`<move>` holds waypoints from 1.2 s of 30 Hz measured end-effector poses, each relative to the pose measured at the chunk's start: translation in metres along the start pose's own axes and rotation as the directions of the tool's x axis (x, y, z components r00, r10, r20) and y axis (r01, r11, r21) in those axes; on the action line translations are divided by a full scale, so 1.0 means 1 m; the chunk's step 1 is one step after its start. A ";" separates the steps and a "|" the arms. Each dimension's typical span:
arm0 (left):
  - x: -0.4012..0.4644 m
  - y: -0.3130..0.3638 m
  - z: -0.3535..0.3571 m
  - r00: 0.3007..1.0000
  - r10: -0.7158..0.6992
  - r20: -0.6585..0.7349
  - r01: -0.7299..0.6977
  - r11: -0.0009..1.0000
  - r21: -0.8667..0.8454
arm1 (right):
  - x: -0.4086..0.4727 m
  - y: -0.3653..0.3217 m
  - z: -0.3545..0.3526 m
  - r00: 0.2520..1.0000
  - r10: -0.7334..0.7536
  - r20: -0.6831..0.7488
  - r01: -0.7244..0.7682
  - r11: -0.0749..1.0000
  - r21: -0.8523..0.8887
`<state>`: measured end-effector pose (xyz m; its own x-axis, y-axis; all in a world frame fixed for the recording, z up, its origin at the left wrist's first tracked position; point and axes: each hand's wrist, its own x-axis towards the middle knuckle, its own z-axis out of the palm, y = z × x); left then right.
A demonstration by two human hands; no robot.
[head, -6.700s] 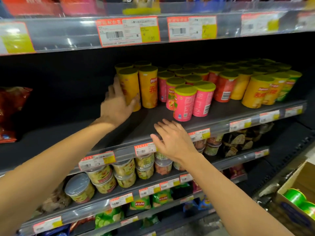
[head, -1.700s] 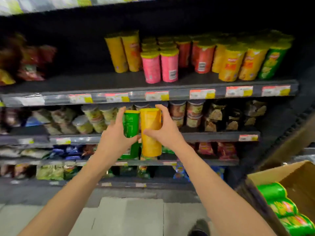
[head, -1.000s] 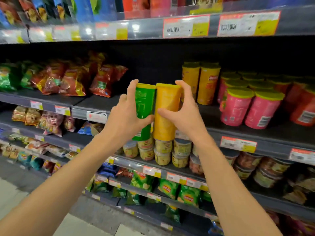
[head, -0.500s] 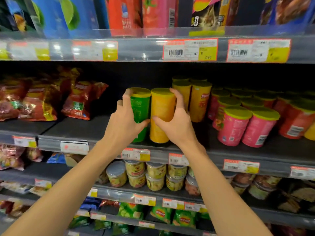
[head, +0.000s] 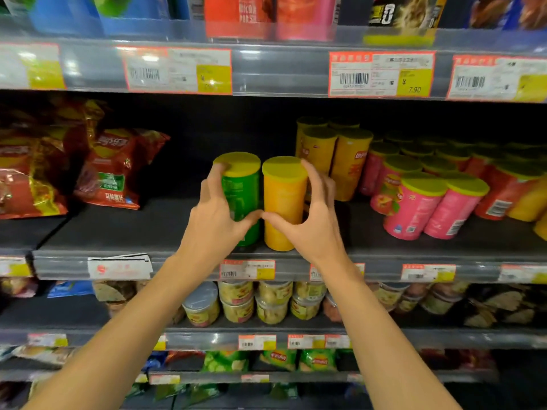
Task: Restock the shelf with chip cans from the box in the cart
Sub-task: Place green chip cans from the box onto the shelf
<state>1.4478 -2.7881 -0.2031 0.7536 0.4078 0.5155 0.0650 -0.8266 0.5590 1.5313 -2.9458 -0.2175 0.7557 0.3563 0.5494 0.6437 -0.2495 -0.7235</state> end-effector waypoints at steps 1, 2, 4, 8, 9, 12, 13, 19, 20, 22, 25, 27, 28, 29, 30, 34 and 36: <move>0.000 -0.003 -0.001 1.000 0.028 0.011 -0.027 0.999 -0.037 | -0.003 -0.002 0.002 1.000 0.013 -0.025 -0.014 0.999 -0.052; 0.000 -0.006 -0.003 0.998 0.055 0.025 -0.053 0.996 -0.076 | -0.005 -0.004 0.004 0.999 0.022 -0.040 -0.026 0.995 -0.099; 0.001 -0.015 -0.004 0.992 0.097 0.076 -0.085 0.984 -0.154 | -0.011 -0.007 0.008 0.997 0.034 -0.062 -0.045 0.984 -0.170; 0.002 -0.027 -0.005 0.986 0.122 0.113 -0.094 0.969 -0.227 | -0.018 -0.012 0.017 0.992 0.031 -0.126 -0.058 0.976 -0.209; 0.002 -0.029 -0.005 0.985 0.134 0.110 -0.105 0.966 -0.237 | -0.020 -0.012 0.019 0.989 0.027 -0.148 -0.059 0.975 -0.212; 0.004 -0.032 -0.006 0.981 0.160 0.106 -0.127 0.956 -0.265 | -0.027 -0.009 0.024 0.979 0.012 -0.201 -0.056 0.975 -0.216; 0.004 -0.033 -0.006 0.981 0.165 0.102 -0.132 0.954 -0.270 | -0.027 -0.006 0.024 0.978 0.011 -0.210 -0.059 0.973 -0.224; 0.005 -0.034 -0.005 0.977 0.184 0.104 -0.150 0.950 -0.273 | -0.010 0.006 0.009 0.963 0.052 -0.265 -0.131 0.948 -0.289; 0.005 -0.035 -0.004 0.977 0.187 0.102 -0.152 0.949 -0.277 | -0.007 0.009 0.007 0.960 0.041 -0.275 -0.129 0.942 -0.310; 0.005 -0.035 -0.003 0.977 0.189 0.095 -0.156 0.947 -0.279 | -0.002 0.017 0.003 0.958 0.023 -0.287 -0.121 0.936 -0.329; 0.004 -0.034 -0.002 0.979 0.182 0.098 -0.149 0.951 -0.272 | 0.005 0.026 -0.003 0.957 0.053 -0.286 -0.144 0.940 -0.308; 0.004 -0.034 -0.002 0.979 0.179 0.100 -0.148 0.953 -0.265 | 0.007 0.029 -0.007 0.955 0.077 -0.286 -0.167 0.938 -0.303; 0.004 -0.035 -0.002 0.978 0.181 0.101 -0.150 0.953 -0.262 | 0.008 0.030 -0.008 0.954 0.094 -0.286 -0.183 0.935 -0.303; 0.004 -0.035 -0.003 0.977 0.186 0.102 -0.154 0.953 -0.260 | 0.009 0.030 -0.010 0.951 0.113 -0.287 -0.201 0.932 -0.301; 0.004 -0.036 -0.003 0.976 0.190 0.103 -0.158 0.953 -0.260 | 0.010 0.031 -0.012 0.948 0.131 -0.289 -0.219 0.929 -0.298; 0.004 -0.036 -0.002 0.977 0.185 0.104 -0.154 0.955 -0.255 | 0.021 0.038 -0.023 0.930 0.205 -0.306 -0.293 0.916 -0.276; 0.004 -0.036 -0.001 0.979 0.179 0.098 -0.149 0.956 -0.254 | 0.025 0.043 -0.029 0.920 0.222 -0.322 -0.313 0.912 -0.266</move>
<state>1.4474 -2.7564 -0.2204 0.8135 0.2136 0.5410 -0.2164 -0.7522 0.6224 1.5817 -2.9736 -0.2227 0.8774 -0.0175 0.4794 0.3820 -0.5789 -0.7204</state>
